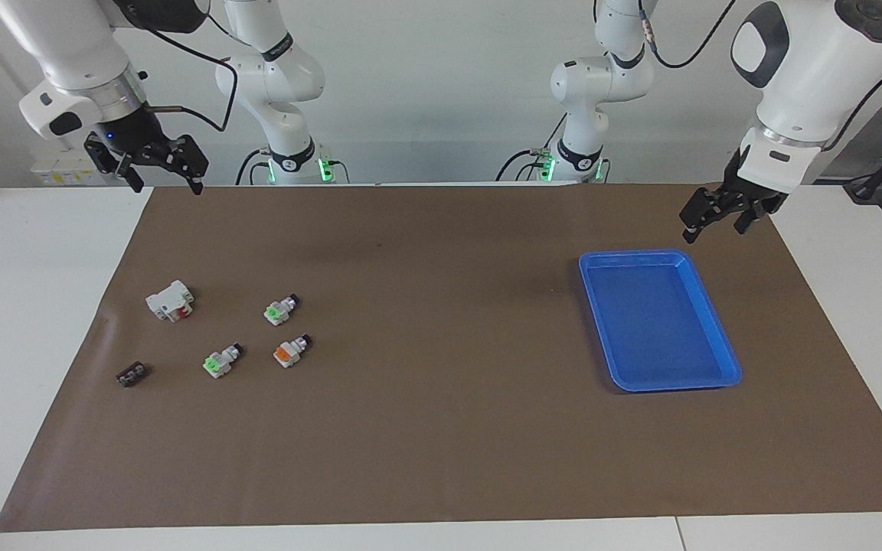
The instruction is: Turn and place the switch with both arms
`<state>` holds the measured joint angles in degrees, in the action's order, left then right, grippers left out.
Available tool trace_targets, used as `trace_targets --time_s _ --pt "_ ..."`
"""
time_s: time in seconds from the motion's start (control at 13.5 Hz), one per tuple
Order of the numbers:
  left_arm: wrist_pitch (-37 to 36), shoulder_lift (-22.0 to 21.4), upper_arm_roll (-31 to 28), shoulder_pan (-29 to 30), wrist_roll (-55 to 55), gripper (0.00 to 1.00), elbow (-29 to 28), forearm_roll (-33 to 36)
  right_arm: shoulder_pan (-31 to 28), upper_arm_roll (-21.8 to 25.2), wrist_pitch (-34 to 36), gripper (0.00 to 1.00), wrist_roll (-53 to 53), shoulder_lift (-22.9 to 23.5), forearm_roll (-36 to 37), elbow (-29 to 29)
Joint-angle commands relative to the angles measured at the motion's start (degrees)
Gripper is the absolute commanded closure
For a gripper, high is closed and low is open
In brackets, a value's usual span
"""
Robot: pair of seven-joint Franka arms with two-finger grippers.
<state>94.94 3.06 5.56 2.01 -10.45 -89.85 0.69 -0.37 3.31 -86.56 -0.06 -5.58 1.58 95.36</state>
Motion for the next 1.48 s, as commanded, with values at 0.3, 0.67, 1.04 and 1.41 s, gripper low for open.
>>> trace_targets --time_s 0.3,0.67,1.04,1.41 --pt "0.5 -1.8 0.0 0.4 0.3 0.0 -2.2 -0.6 -0.2 -0.3 -0.4 0.0 0.6 -1.5 0.0 1.9" --pt "0.5 -1.8 0.0 0.3 0.3 0.0 -2.2 -0.6 -0.7 -0.3 -4.2 0.0 2.3 -4.3 -0.1 8.1" --pt "0.5 -1.8 0.0 0.3 0.3 0.0 -2.2 -0.6 0.0 -0.3 -22.8 0.0 7.9 -4.5 -0.3 18.9" --pt "0.5 -1.8 0.0 0.3 0.3 0.0 -2.2 -0.6 4.1 -0.3 -38.2 0.0 22.8 2.8 -0.4 30.0"
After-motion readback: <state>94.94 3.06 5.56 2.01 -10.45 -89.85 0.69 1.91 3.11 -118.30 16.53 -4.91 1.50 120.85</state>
